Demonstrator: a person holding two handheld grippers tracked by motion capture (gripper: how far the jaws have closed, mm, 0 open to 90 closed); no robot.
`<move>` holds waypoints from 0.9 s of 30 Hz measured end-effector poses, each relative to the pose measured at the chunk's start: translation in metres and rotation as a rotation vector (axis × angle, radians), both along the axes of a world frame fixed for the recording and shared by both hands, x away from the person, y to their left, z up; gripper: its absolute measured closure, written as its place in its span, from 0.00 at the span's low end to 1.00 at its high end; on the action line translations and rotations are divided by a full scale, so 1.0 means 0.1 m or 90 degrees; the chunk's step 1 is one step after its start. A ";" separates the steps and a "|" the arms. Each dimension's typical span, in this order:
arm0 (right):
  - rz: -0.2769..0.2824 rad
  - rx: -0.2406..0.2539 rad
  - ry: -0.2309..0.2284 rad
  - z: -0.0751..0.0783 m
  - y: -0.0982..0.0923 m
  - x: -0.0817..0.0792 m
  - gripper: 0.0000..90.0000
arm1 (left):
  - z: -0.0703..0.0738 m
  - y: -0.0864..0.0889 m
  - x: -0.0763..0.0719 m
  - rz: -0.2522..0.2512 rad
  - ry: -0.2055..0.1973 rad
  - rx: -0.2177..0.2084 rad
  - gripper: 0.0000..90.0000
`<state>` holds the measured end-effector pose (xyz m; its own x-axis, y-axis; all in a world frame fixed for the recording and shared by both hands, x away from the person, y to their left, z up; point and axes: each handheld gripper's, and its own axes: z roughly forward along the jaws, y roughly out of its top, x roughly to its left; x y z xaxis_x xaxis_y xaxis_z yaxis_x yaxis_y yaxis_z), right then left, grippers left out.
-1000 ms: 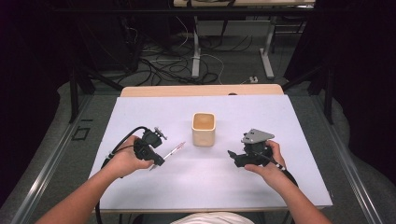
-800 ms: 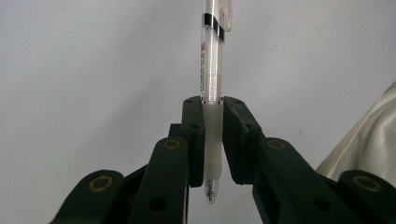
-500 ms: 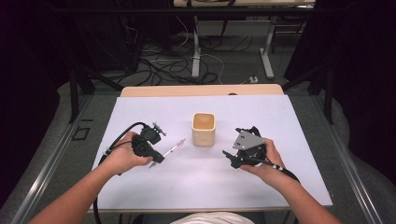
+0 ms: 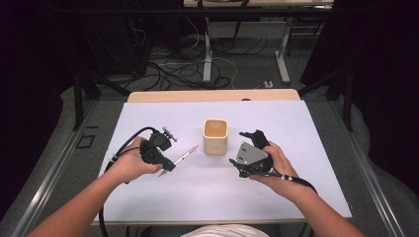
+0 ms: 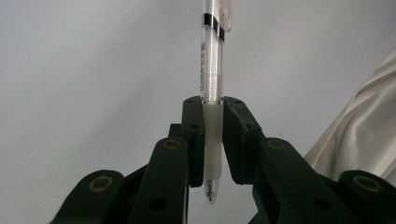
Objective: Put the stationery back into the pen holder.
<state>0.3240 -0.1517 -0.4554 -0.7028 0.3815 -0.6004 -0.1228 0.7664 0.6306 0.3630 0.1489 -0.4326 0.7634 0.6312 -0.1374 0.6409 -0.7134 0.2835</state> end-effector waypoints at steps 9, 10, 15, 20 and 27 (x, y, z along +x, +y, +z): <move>0.044 -0.034 -0.011 0.03 0.15 -0.05 0.23 | 0.06 -0.05 -0.01 -0.006 0.003 -0.005 0.88; 0.044 -0.038 -0.013 0.04 0.17 -0.06 0.23 | 0.06 -0.06 0.00 -0.007 0.003 -0.006 0.88; 0.065 -0.046 -0.024 0.06 0.26 -0.08 0.27 | 0.09 -0.09 0.00 -0.012 0.004 -0.008 0.88; 0.100 -0.060 -0.055 0.07 0.33 -0.07 0.30 | 0.12 -0.13 0.00 -0.012 0.004 -0.015 0.88; 0.124 -0.089 -0.075 0.05 0.43 -0.09 0.31 | 0.16 -0.23 0.01 -0.024 0.011 -0.014 0.88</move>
<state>0.3147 -0.1084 -0.4499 -0.6774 0.1529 -0.7195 -0.3428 0.7998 0.4927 0.3642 0.1262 -0.4162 0.7843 0.5982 -0.1645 0.6182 -0.7310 0.2891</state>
